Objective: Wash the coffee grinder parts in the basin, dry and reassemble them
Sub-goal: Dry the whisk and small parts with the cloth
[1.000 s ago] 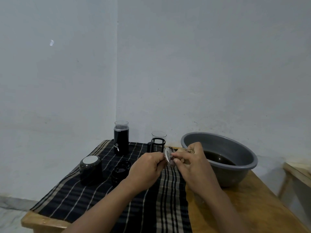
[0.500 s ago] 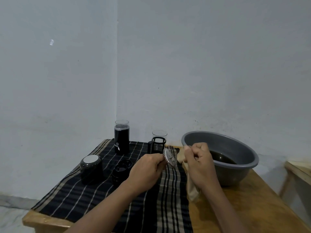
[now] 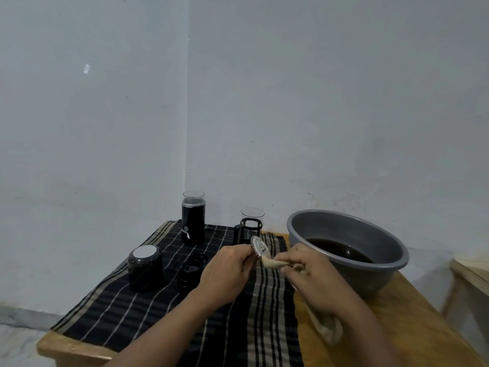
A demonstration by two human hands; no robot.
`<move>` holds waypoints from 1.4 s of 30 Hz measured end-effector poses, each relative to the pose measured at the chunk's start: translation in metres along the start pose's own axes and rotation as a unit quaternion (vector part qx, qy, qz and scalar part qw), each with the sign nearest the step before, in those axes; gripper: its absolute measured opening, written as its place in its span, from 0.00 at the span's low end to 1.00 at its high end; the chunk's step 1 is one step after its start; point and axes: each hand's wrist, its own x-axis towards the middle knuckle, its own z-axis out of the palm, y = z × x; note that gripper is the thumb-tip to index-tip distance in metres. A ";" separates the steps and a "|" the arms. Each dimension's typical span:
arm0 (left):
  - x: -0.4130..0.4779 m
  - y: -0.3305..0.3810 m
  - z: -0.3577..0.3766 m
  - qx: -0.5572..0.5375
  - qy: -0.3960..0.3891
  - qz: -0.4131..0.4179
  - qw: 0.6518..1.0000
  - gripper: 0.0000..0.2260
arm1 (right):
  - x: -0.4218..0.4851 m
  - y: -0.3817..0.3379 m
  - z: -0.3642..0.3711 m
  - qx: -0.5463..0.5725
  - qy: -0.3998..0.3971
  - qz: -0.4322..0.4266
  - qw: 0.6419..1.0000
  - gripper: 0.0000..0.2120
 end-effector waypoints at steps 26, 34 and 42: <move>0.005 0.006 -0.001 0.185 0.133 0.178 0.957 0.11 | 0.006 -0.010 0.019 0.040 0.124 0.042 0.991 0.05; 0.007 0.011 -0.002 0.265 0.139 0.209 0.931 0.07 | 0.007 -0.024 0.019 -0.008 0.165 0.064 0.984 0.11; 0.002 0.009 -0.003 0.242 0.130 0.176 0.945 0.08 | 0.015 -0.013 0.006 0.435 0.164 0.178 0.867 0.04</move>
